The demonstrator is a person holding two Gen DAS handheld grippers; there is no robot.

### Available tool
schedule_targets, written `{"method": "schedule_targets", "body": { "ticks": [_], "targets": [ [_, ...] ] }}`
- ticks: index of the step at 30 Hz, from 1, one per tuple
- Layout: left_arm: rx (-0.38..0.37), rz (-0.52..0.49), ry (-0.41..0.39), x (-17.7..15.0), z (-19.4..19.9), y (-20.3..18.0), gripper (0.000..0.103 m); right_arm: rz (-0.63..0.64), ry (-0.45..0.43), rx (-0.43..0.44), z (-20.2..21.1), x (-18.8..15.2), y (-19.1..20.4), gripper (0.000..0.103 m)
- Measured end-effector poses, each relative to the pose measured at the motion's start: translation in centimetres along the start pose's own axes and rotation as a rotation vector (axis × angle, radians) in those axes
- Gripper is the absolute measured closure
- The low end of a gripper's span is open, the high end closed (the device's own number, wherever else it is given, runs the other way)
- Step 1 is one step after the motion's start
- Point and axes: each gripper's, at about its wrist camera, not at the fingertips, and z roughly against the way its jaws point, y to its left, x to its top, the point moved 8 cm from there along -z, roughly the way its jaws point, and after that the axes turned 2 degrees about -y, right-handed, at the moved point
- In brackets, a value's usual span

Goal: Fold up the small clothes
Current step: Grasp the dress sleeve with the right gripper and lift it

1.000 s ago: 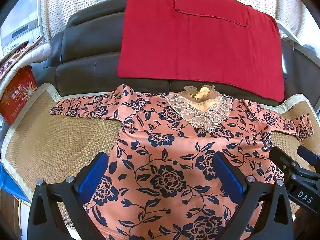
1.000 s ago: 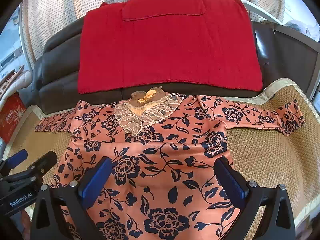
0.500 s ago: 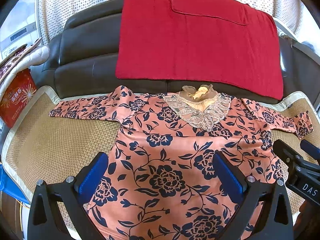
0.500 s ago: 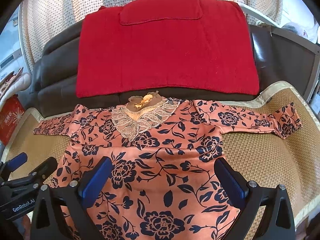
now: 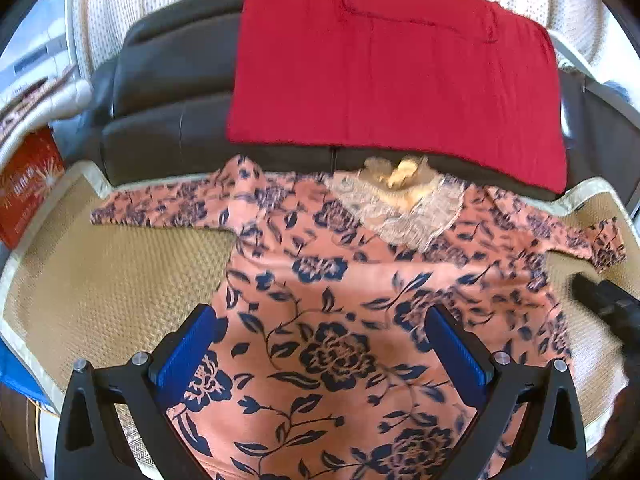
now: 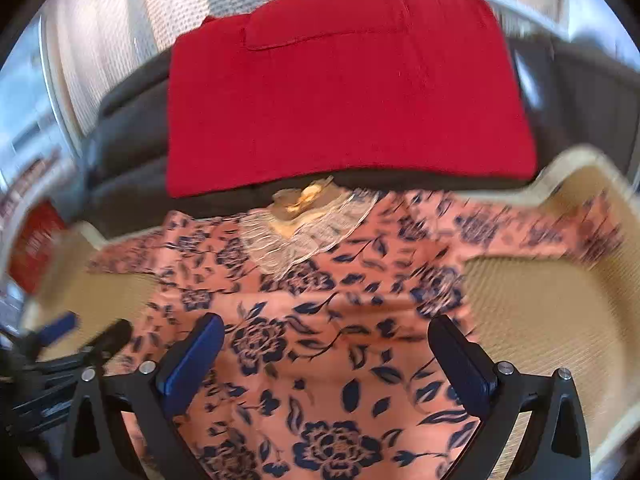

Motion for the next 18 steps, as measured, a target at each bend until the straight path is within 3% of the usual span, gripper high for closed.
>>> {"method": "schedule_targets", "body": {
  "ticks": [3,4,7,10,12,16,18],
  "targets": [
    [0.021,0.030,0.063,-1.9,-2.6,1.7,0.000,-0.172,0.011,0.074,-0.2,-1.4,-4.9,0.000],
    [0.031,0.041,0.089,-2.5,-3.7,2.5,0.000,-0.260,0.007,0.073,-0.2,-1.9,-8.4,0.000],
    [0.065,0.061,0.134,-4.0,-6.0,4.2,0.000,-0.454,-0.030,-0.010,0.4,-2.5,-18.1,0.002],
    [0.089,0.072,0.161,-4.8,-7.2,5.3,0.000,-0.612,-0.130,-0.159,2.4,-1.2,-29.0,0.009],
    [0.099,0.072,0.156,-4.9,-7.8,5.6,0.000,-0.615,-0.179,-0.333,3.5,0.8,-35.7,0.009],
    [0.123,0.072,0.189,-5.3,-9.2,5.8,0.000,-0.480,-0.124,-0.610,2.1,5.1,-43.1,0.011],
    [0.137,0.067,0.198,-5.4,-9.6,5.9,0.000,-0.420,-0.069,-0.664,0.0,6.3,-44.5,0.016]
  ]
}}
